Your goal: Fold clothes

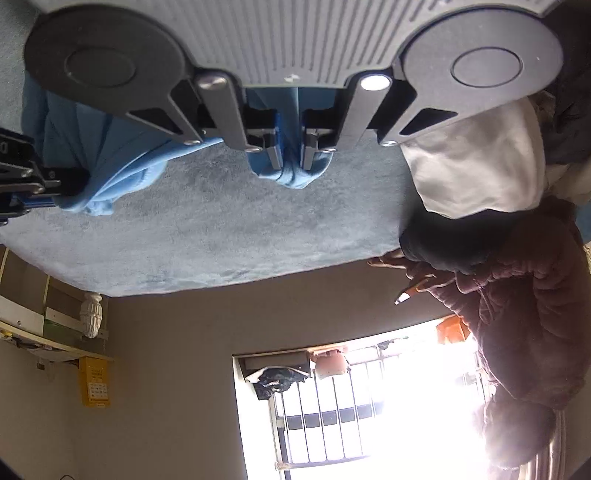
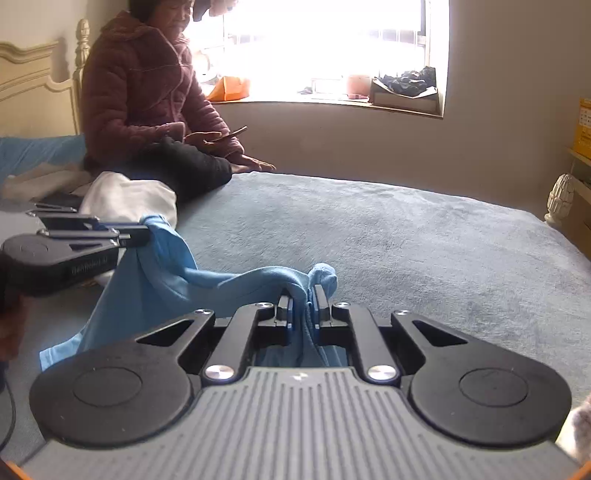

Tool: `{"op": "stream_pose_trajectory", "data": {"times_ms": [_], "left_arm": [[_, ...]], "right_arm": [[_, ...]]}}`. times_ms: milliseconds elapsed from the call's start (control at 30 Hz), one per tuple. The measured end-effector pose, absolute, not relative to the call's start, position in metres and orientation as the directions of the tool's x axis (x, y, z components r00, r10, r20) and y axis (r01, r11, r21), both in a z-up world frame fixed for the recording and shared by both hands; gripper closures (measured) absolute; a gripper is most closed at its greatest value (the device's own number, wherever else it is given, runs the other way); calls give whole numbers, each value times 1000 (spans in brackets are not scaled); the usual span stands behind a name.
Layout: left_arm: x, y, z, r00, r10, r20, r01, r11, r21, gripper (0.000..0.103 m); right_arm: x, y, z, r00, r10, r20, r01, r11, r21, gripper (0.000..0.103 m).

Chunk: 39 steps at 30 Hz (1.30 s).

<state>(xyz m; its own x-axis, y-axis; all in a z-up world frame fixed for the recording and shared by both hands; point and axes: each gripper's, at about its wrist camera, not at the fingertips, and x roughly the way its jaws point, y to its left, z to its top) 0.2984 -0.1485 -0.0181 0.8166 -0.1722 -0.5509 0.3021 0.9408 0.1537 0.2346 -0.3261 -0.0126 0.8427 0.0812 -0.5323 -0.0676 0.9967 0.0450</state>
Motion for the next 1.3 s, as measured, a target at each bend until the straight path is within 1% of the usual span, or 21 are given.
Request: {"op": "stream_pose_trajectory", "data": {"times_ms": [67, 100, 133, 200, 233, 333, 400, 433, 500, 600, 667, 733, 800, 900, 1000, 1100, 1200, 1300], "left_arm": [[304, -152, -34, 799, -167, -578, 310, 938, 157, 64], [304, -151, -42, 787, -160, -596, 312, 936, 161, 46], [303, -149, -48, 777, -152, -611, 311, 936, 163, 42], [300, -140, -56, 758, -142, -637, 309, 938, 160, 39], [297, -134, -56, 749, -137, -648, 304, 940, 154, 36], [283, -107, -48, 742, -147, -654, 298, 946, 126, 33], [269, -88, -36, 741, -146, -655, 298, 946, 126, 31], [261, -78, -29, 741, -145, -656, 297, 946, 127, 30], [241, -53, -14, 750, -154, -643, 296, 948, 117, 30], [207, -12, 10, 768, -174, -617, 285, 955, 85, 23], [185, 13, 26, 774, -174, -609, 282, 956, 85, 23], [163, 34, 41, 786, -170, -594, 285, 953, 105, 23], [138, 52, 58, 815, -163, -557, 302, 939, 167, 23], [104, 70, 74, 836, -153, -527, 335, 903, 270, 23], [73, 83, 71, 779, -196, -596, 409, 879, 246, 23], [39, 85, 38, 699, -238, -674, 474, 860, 188, 23], [7, 80, -9, 607, -278, -745, 524, 844, 111, 25], [-12, 72, -46, 508, -345, -790, 553, 833, -8, 26]], "right_arm": [[251, -326, -34, 820, 108, -563, -72, 994, 86, 92], [259, -325, -47, 801, 121, -586, -74, 992, 105, 89], [264, -325, -60, 783, 127, -609, -66, 990, 122, 84], [267, -325, -80, 751, 124, -649, -34, 988, 150, 50], [264, -327, -85, 748, 123, -652, -16, 986, 167, 46], [243, -342, -79, 780, 166, -604, 4, 963, 270, 39], [225, -354, -71, 804, 191, -563, 15, 941, 339, 27], [213, -361, -65, 814, 196, -547, 25, 929, 370, 25], [188, -374, -57, 824, 209, -526, 46, 902, 430, 24], [144, -380, -54, 814, 260, -520, 47, 862, 504, 24], [113, -378, -53, 799, 303, -519, 27, 845, 534, 24], [86, -360, -49, 776, 362, -517, -52, 853, 519, 24], [60, -338, -44, 740, 425, -521, -147, 858, 492, 24], [31, -283, -38, 634, 510, -582, -324, 858, 399, 24], [2, -220, -40, 557, 533, -637, -512, 824, 242, 24], [-15, -168, -52, 486, 561, -670, -639, 751, 166, 24], [-31, -135, -64, 455, 545, -704, -700, 708, 95, 26], [-43, -130, -72, 464, 497, -733, -698, 715, 42, 30]]}}
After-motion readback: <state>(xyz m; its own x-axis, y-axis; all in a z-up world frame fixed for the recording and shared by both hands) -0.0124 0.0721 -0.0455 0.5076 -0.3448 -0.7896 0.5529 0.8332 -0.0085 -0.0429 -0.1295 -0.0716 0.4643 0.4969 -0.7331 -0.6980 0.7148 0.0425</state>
